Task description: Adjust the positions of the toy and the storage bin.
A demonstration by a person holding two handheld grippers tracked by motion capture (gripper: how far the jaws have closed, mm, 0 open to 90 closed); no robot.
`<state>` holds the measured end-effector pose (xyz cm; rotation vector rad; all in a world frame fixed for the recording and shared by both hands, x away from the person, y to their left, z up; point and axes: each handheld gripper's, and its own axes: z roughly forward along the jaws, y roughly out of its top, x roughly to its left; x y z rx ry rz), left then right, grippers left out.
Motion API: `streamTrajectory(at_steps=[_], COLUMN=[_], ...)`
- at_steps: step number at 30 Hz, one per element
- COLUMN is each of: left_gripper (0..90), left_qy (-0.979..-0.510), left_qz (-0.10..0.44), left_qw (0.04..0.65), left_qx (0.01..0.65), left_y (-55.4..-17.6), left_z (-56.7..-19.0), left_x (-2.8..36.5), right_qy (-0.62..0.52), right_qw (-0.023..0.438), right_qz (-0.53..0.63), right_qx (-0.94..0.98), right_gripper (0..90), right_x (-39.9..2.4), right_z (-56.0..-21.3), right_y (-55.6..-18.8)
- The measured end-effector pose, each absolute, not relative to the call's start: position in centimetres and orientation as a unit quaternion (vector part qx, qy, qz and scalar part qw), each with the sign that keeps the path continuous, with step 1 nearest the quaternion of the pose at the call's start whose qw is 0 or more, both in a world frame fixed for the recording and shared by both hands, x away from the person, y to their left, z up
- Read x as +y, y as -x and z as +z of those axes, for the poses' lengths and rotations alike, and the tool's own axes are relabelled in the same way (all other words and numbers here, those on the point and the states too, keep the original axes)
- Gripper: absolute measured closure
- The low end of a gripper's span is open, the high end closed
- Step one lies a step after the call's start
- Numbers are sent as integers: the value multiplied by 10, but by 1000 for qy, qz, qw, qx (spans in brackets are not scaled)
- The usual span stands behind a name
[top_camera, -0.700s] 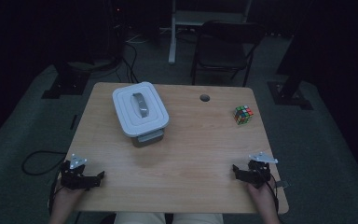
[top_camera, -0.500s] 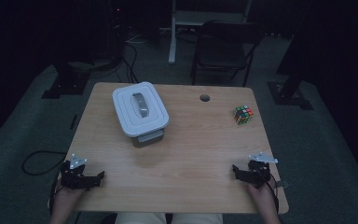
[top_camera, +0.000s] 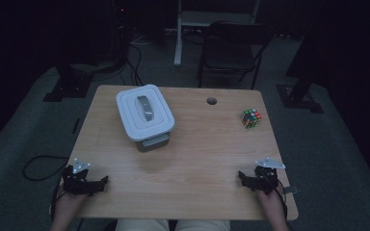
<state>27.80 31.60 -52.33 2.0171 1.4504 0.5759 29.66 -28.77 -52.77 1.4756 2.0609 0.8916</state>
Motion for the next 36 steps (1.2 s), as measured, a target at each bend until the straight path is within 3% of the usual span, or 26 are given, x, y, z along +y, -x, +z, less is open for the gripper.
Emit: streamTrajectory(at_steps=[13,36], left_gripper=[6,6], left_qy=[-769,-772], left_qz=[215,196], left_qw=[291,324], left_qx=[528,510], left_y=[-291,-324], left_z=[-520,-514], left_x=[308,292], right_qy=[-523,-465], right_qw=[208,201], right_qz=[332,365], right_qx=[757,781], right_gripper=[133,133], right_x=[-268,-188], right_z=[-525,-517], right_y=[-321,-370])
